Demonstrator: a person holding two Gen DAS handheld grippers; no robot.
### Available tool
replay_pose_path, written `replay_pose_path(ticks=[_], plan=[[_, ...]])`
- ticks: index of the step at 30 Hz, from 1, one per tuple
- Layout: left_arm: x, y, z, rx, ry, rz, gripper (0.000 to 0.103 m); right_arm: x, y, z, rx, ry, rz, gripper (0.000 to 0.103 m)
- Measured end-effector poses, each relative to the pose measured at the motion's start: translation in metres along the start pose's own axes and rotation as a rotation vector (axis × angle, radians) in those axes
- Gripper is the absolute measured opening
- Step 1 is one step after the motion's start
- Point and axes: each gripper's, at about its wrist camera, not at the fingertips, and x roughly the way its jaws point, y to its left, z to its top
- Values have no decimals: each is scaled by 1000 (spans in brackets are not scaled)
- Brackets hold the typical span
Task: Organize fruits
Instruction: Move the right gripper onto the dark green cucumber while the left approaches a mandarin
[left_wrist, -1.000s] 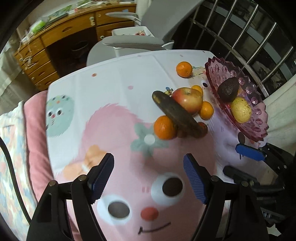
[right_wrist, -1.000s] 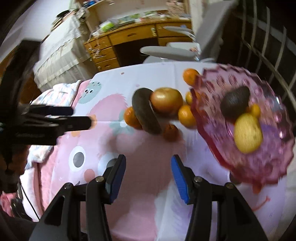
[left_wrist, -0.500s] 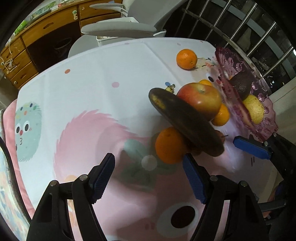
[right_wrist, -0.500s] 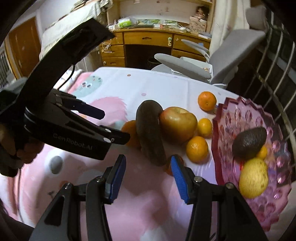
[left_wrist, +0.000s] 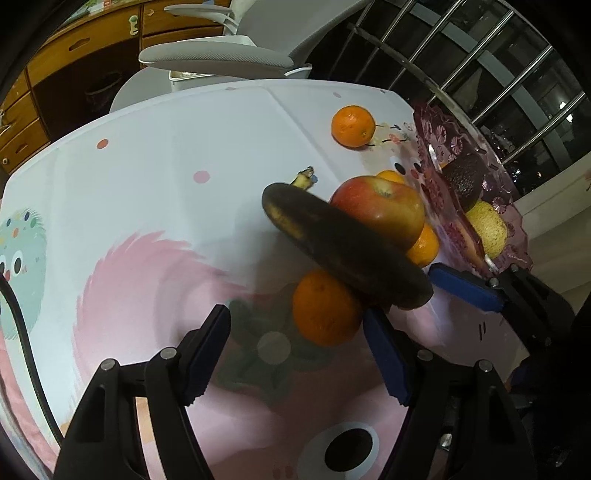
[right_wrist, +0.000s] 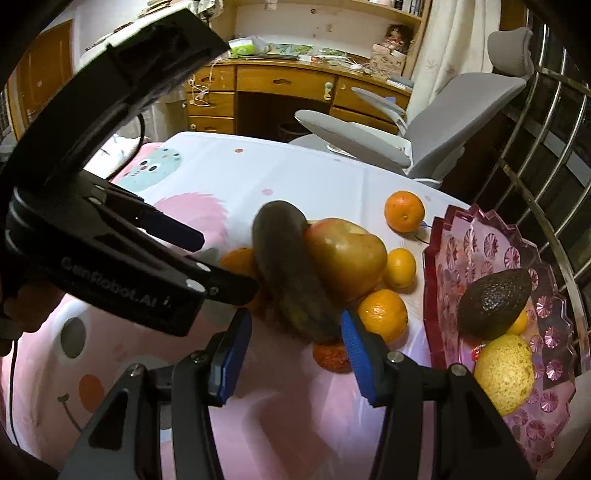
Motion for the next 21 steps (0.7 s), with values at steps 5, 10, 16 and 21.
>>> replay_pose_path(ticks=[5, 10, 16, 21], plan=[[2, -1, 3, 12, 2, -22, 71, 4, 0, -1, -15, -5, -14, 51], [3, 2, 4, 5, 7, -67, 63, 5, 2, -2, -40, -28, -23, 51], [7, 7, 3, -14, 7, -134, 54, 7, 0, 6, -66, -73, -53, 50], [9, 9, 3, -3, 9, -168, 52, 7, 2, 7, -115, -79, -22, 37]])
